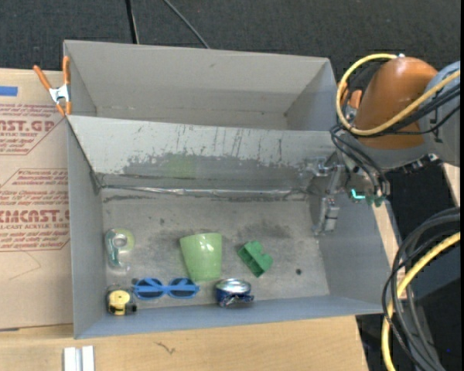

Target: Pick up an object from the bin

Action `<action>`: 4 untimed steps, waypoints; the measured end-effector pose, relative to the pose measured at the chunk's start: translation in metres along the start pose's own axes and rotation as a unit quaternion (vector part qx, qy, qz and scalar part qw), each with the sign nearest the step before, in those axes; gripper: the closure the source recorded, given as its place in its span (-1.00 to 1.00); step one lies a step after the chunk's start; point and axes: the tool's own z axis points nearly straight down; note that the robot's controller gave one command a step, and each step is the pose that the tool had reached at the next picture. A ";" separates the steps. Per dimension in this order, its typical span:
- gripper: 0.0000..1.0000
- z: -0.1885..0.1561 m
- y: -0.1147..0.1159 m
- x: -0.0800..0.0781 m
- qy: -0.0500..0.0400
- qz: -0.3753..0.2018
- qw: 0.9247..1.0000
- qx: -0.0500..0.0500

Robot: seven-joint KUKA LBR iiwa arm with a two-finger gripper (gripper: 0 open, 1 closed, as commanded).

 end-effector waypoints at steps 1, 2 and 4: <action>-1.00 0.076 0.052 0.067 0.001 0.101 0.995 -0.001; -1.00 0.082 0.102 0.091 -0.001 0.020 1.000 -0.001; 1.00 -0.090 0.112 0.101 -0.007 0.044 0.999 0.000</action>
Offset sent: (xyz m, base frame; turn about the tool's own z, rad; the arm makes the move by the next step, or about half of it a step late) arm -0.0655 0.0493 -0.0730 0.2044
